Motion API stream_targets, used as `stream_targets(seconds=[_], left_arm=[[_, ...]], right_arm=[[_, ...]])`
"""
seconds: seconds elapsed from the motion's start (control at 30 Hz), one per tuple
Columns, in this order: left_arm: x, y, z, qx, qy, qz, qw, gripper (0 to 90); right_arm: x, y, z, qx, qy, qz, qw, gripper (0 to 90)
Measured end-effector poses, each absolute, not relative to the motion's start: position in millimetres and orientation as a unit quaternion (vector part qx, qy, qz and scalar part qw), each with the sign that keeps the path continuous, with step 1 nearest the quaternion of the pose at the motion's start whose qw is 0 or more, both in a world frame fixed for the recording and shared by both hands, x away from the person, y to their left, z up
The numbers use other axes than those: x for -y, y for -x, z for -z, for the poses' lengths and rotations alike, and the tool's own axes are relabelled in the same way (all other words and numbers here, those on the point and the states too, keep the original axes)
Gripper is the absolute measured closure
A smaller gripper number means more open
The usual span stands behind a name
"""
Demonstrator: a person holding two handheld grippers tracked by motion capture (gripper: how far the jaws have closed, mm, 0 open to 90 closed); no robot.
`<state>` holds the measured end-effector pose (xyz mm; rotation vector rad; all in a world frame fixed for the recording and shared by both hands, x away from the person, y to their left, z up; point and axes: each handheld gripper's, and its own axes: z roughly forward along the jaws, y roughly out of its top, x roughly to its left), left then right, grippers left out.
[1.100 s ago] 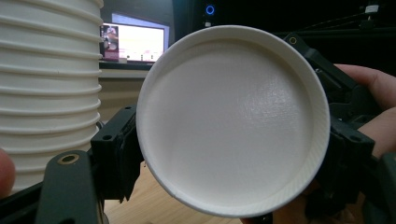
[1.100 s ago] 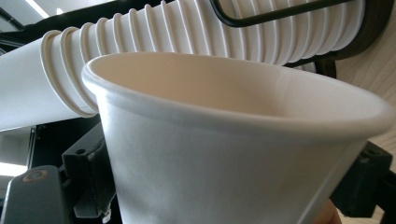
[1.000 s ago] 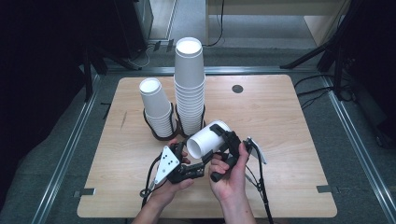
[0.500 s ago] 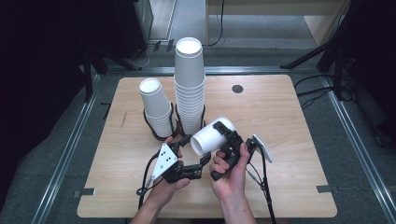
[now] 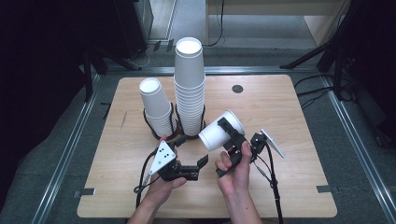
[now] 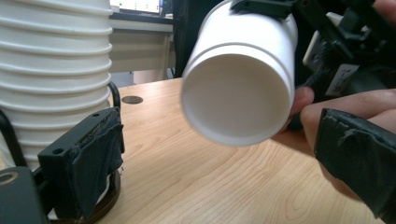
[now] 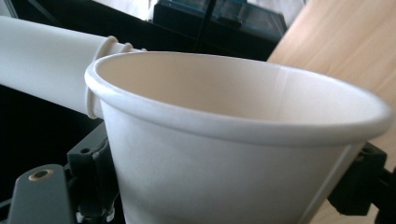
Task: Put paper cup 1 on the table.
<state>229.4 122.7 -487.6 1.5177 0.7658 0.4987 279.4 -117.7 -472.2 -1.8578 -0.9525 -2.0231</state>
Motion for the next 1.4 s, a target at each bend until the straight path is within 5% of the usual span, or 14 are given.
stream_targets(seconds=[0.73,1.17,1.4], left_arm=[[-132,-239,503,-0.362,-0.669,-0.216,0.612,2.0],[-136,-246,518,-0.386,-0.673,-0.209,0.596,2.0],[-138,-247,519,-0.390,-0.673,-0.208,0.593,2.0]], right_arm=[[109,-268,447,0.497,0.541,0.656,-0.173,14.6],[109,-281,460,0.541,0.472,0.605,-0.345,14.5],[115,-299,469,0.548,0.450,0.589,-0.388,14.4]])
